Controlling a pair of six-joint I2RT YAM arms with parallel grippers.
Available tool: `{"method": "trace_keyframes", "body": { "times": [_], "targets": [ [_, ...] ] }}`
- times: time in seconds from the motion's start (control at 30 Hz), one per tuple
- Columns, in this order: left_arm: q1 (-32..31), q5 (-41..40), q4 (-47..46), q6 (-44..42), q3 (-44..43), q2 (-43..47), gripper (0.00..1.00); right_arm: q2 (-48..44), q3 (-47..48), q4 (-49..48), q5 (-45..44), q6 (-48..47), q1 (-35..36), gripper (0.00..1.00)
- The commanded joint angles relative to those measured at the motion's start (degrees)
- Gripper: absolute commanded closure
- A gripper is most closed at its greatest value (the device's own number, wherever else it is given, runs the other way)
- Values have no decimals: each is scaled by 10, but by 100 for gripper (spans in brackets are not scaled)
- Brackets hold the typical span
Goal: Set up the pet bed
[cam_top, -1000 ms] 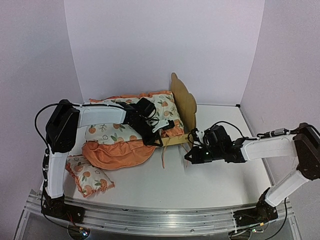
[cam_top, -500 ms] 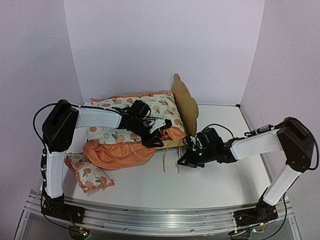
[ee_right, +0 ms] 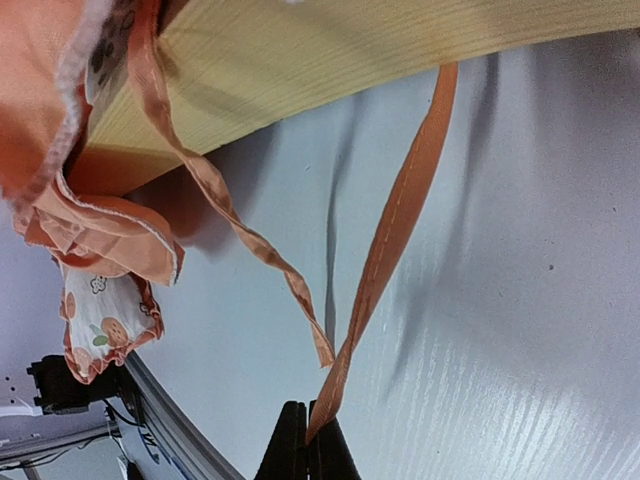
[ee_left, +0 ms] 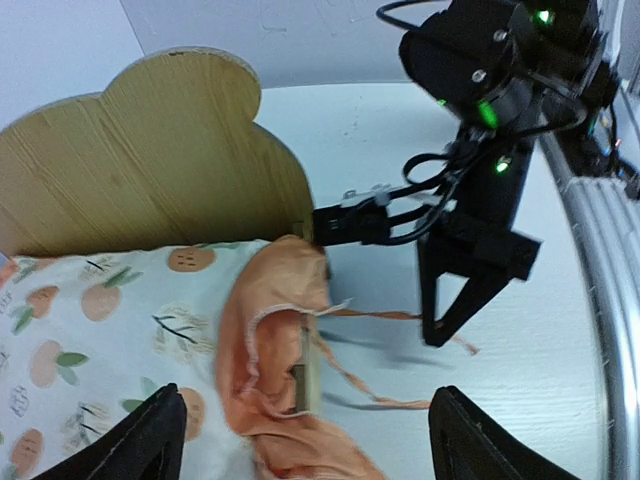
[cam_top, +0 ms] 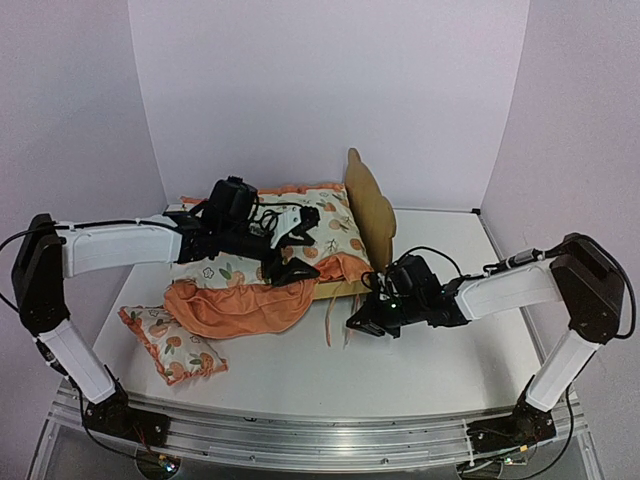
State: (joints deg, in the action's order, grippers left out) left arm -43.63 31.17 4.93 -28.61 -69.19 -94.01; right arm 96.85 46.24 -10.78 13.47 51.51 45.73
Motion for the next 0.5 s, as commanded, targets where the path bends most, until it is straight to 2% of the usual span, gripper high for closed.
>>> {"method": "trace_keyframes", "body": {
  "times": [0.0, 0.13, 0.2, 0.33, 0.47],
  "targets": [
    [-32, 10, -89, 117, 108, 1, 30, 3, 0, -43, -4, 53, 19, 100],
    [-62, 18, -182, 155, 166, -38, 39, 5, -15, -82, -39, 74, 31, 100],
    [-70, 30, -214, 188, 176, -60, 38, 11, -11, -90, -51, 74, 41, 100],
    [-76, 34, -263, 242, 172, -107, 31, 29, 0, -96, -64, 68, 55, 100],
    [-82, 32, -292, 277, 166, -139, 30, 41, 6, -108, -64, 68, 63, 100]
  ]
}}
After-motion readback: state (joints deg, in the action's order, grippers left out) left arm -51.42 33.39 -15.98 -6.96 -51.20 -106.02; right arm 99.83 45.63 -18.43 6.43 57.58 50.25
